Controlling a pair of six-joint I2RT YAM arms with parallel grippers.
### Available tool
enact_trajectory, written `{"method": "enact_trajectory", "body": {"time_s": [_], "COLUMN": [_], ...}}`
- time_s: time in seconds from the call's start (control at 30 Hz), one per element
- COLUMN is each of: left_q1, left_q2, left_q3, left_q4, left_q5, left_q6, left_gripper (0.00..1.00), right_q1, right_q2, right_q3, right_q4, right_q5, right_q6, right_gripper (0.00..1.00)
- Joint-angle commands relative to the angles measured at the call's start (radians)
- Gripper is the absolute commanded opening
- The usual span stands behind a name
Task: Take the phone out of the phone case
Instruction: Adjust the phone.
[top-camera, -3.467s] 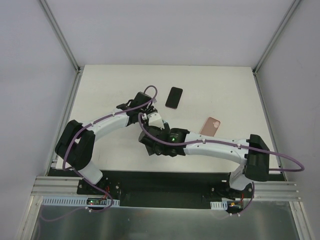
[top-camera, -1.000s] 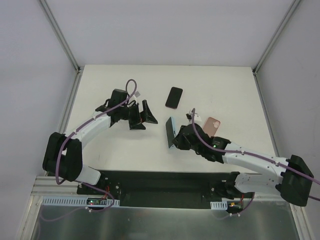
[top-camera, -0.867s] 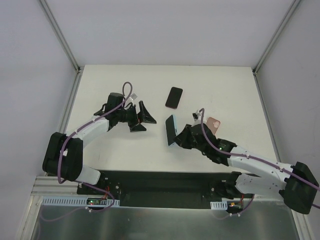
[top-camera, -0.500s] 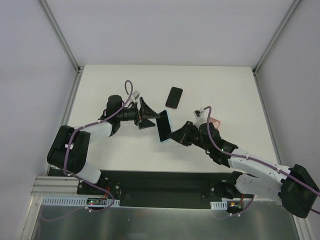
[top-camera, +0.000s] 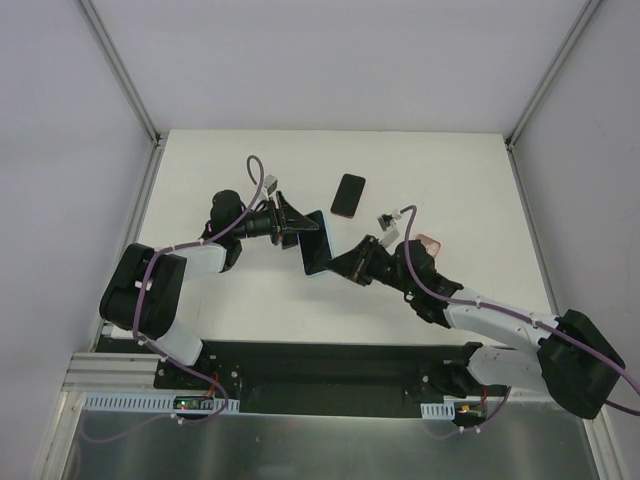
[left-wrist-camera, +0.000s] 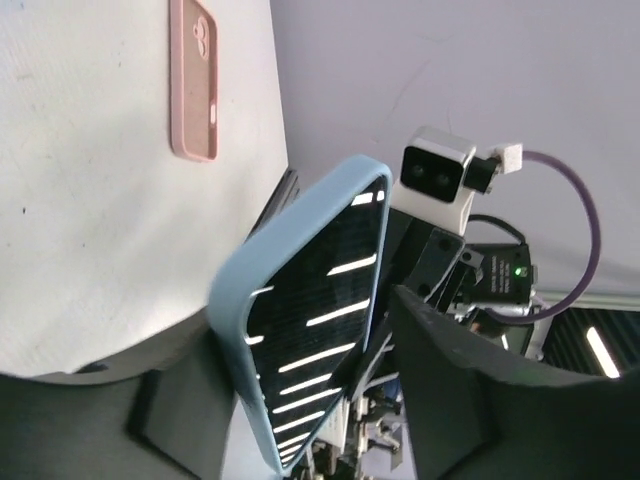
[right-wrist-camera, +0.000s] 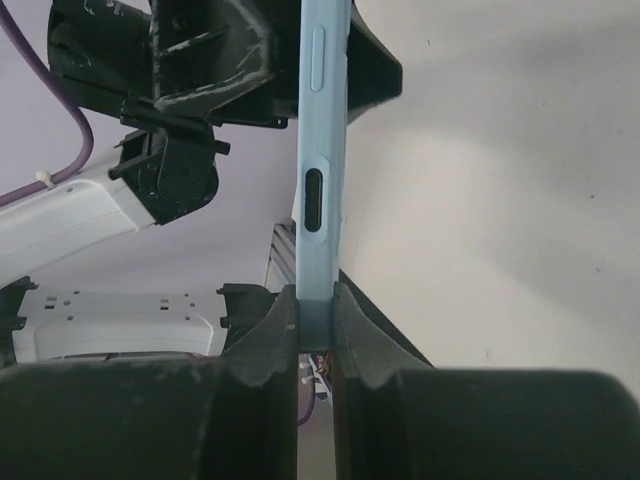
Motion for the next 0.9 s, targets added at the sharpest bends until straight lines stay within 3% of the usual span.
{"method": "enact_trajectory", "body": {"time_s": [0.0,0.03,0.13,0.2,0.23,0.27,0.3,0.33,0.43,0.63,0.87], "left_q1": [-0.004,-0.004,-0.004,-0.004,-0.004,-0.004,-0.004,-0.004,-0.004,-0.004,-0.004], "left_q2": [0.030,0.035,0.044,0.036,0.032,0.023,0.018,0.012,-0.013,-0.029,-0.043], "left_q3": [0.012,0.011,0.014,0.015,0.015,0.018,0.020,0.023,0.040,0.058,0.060], "left_q4": [0.237,0.266,0.314,0.308,0.302,0.287,0.244,0.215,0.124,0.090,0.078], "left_q5": [0.045,0.047,0.052,0.052,0.052,0.052,0.052,0.052,0.047,0.042,0.041], "left_q6": [-0.122,-0.140,-0.183,-0.185,-0.182,-0.171,-0.162,-0.148,-0.076,-0.059,-0.051], "left_gripper": [0.46,0.30,0.00,0.00,0.00,0.00,0.00,0.00,0.00,0.00,0.00], "right_q1": [-0.005,-0.005,-0.005,0.002,0.008,0.016,0.037,0.045,0.076,0.116,0.139], "right_q2": [0.043,0.057,0.058,0.042,0.019,0.006,-0.004,-0.015,-0.020,0.012,0.041], "right_q3": [0.023,0.025,0.044,0.110,0.138,0.178,0.246,0.290,0.409,0.532,0.554], "right_q4": [0.189,0.189,0.113,-0.028,-0.212,-0.308,-0.401,-0.562,-0.802,-1.019,-1.033], "right_q5": [-0.047,-0.050,-0.036,-0.004,0.054,0.095,0.137,0.201,0.367,0.511,0.514], "right_q6": [0.070,0.071,0.056,-0.011,-0.042,-0.080,-0.112,-0.167,-0.233,-0.281,-0.292], "right_gripper": [0.01,0.01,0.01,0.02,0.03,0.09,0.24,0.29,0.42,0.43,0.43]}}
